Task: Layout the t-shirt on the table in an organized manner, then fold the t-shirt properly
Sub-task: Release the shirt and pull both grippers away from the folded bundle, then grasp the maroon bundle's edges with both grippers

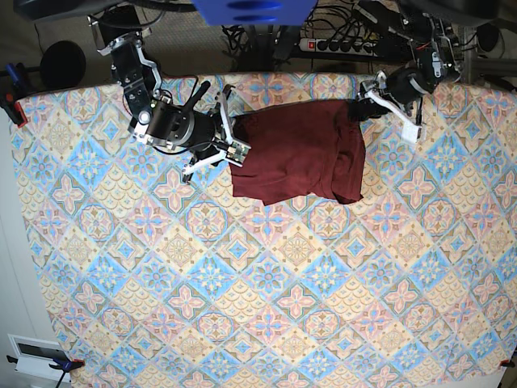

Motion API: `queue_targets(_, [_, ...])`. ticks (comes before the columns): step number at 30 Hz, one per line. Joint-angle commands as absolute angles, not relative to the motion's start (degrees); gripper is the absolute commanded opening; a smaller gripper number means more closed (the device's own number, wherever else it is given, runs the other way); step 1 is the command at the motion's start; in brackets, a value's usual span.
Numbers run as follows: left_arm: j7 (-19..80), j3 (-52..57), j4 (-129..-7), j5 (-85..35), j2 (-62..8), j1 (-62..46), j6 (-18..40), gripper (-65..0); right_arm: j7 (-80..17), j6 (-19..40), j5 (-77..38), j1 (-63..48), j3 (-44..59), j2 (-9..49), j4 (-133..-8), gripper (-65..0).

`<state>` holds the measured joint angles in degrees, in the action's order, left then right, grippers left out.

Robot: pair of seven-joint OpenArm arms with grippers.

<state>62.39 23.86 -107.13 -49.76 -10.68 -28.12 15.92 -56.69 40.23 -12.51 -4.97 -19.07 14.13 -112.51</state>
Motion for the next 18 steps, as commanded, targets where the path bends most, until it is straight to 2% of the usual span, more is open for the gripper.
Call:
queue_targets(1, [60.4, 24.0, -108.3, -51.6, -11.2, -29.3, 16.3, -37.1, -55.3, 40.0, -13.5, -3.5, -18.9, 14.3, -113.7, -57.0])
queue_targets(6, [55.3, 27.6, -108.4, -56.8, -11.6, -33.8, 16.4, -39.1, -54.1, 40.0, -16.7, -0.9, -18.9, 14.3, -113.3, -57.0])
queue_targets(10, [55.0, 29.8, -109.1, -64.5, -11.5, -34.1, 16.5, -47.5, -52.8, 40.0, -24.7, 2.8, -16.1, 14.2, -112.2, -57.0])
queue_targets(12, [54.8, 29.7, -110.8, -65.8, -11.3, -33.6, 16.5, -52.0, -52.8, 40.0, -28.0, 4.6, -14.3, 14.1, -109.5, -57.0])
queue_targets(14, [54.7, 29.6, -111.9, -65.5, -10.3, -31.4, 16.5, -53.9, -52.8, 40.0, -29.9, 6.7, -13.8, 14.0, -105.8, -57.3])
queue_targets(18, [54.7, 30.4, -111.6, -61.5, -6.5, -24.9, 16.5, -54.5, -53.2, 40.0, -31.0, 12.9, -13.9, 11.6, -97.4, -63.1])
